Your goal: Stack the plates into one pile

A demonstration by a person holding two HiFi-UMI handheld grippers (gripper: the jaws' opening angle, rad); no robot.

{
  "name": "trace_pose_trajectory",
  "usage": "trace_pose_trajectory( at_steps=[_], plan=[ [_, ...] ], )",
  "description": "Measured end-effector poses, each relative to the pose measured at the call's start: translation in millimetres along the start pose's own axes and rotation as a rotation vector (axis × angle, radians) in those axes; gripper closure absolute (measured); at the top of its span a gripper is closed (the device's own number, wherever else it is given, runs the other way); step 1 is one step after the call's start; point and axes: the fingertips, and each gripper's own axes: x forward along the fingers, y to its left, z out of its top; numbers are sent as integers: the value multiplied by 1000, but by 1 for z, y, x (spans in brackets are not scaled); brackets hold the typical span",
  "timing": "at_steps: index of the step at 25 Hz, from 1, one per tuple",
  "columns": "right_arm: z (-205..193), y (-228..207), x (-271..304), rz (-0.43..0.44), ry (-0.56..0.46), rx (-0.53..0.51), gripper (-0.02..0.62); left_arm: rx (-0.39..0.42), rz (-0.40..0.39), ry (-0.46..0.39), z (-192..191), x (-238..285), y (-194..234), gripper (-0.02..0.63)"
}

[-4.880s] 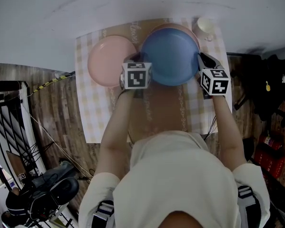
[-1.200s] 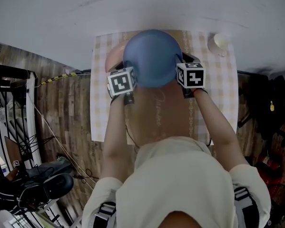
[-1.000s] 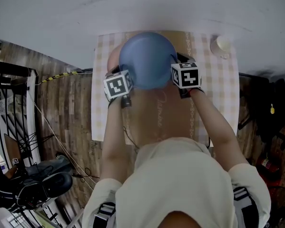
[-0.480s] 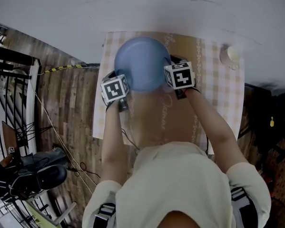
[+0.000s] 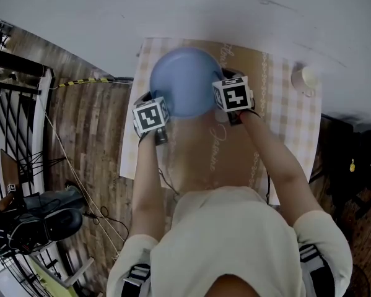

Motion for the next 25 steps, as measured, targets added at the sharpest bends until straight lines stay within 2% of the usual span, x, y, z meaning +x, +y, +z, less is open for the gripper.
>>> trace_pose_trajectory(
  at_steps=[3,5,7,16,20,25],
  plan=[
    [-9,2,4,23,31,3,512,27,5,-5,-3,4,-3,548],
    [-16,2,6,35,49,6,459,51,21,-20,-2,7,-5,548],
    [-17,1,6,23,36,-4,438,53,41,-14,-4,7,-4,541],
    [-20,1,-15,6,7,-18,428,5,9,-92,0,-9,-6,517],
    [-20,11,-32,26,-15,-33,428,-24,-3,-119,0,-23,-12,518],
    [-16,31,-61,64,-73,-50,432,-89,-54,-160,-2,-51,-27,518]
  ],
)
